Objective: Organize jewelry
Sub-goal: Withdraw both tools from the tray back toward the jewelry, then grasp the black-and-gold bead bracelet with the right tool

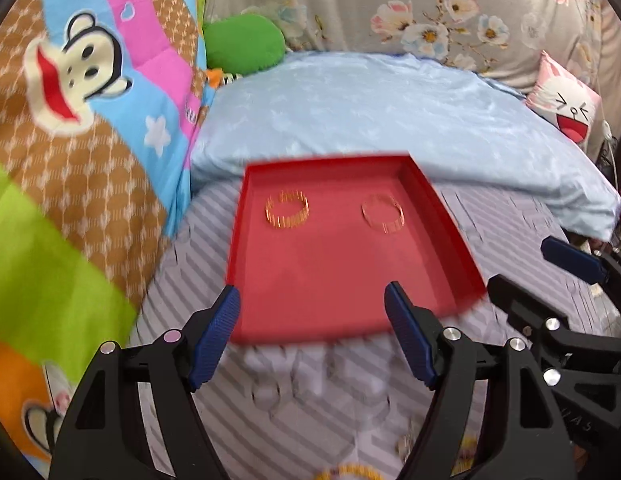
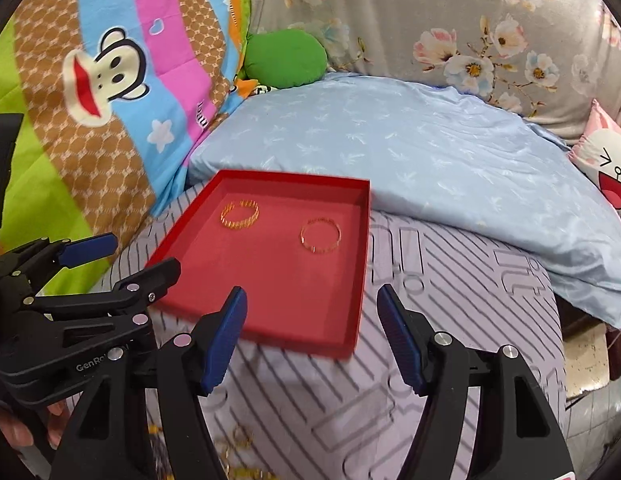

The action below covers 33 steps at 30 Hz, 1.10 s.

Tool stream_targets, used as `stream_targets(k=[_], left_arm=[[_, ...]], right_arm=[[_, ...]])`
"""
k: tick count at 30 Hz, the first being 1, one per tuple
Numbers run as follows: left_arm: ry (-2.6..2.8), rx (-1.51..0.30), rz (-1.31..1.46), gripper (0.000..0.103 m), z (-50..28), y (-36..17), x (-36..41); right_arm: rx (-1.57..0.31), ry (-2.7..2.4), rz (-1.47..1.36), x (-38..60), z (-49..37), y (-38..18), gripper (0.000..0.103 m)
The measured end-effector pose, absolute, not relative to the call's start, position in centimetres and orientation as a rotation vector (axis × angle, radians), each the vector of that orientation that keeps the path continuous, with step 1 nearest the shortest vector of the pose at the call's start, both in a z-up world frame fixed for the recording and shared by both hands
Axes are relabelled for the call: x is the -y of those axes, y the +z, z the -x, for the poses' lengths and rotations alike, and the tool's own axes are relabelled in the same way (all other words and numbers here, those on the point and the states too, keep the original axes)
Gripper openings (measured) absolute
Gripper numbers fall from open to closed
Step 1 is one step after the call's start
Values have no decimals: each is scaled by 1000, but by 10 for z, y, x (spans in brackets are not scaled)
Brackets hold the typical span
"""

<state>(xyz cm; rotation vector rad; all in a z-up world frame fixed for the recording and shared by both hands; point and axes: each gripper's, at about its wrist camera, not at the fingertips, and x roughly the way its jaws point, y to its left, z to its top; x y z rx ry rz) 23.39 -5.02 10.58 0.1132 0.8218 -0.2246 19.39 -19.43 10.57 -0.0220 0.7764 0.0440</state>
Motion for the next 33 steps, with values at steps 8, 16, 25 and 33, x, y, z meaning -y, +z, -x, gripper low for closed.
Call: stream_targets(k=[8, 16, 25, 33], left_arm=[[-178, -927, -60, 71, -163, 62, 20], [-170, -993, -1, 71, -107, 33, 2], [-150, -1002, -25, 71, -78, 18, 0], [-117, -1015, -9, 71, -70, 12, -12]], right_arm=[[-879, 14, -51, 209, -111, 65, 66], [-978, -8, -117, 221, -63, 23, 65], [-1005, 15, -88, 204, -40, 6, 65], [-1009, 66, -69, 183, -37, 3, 52]])
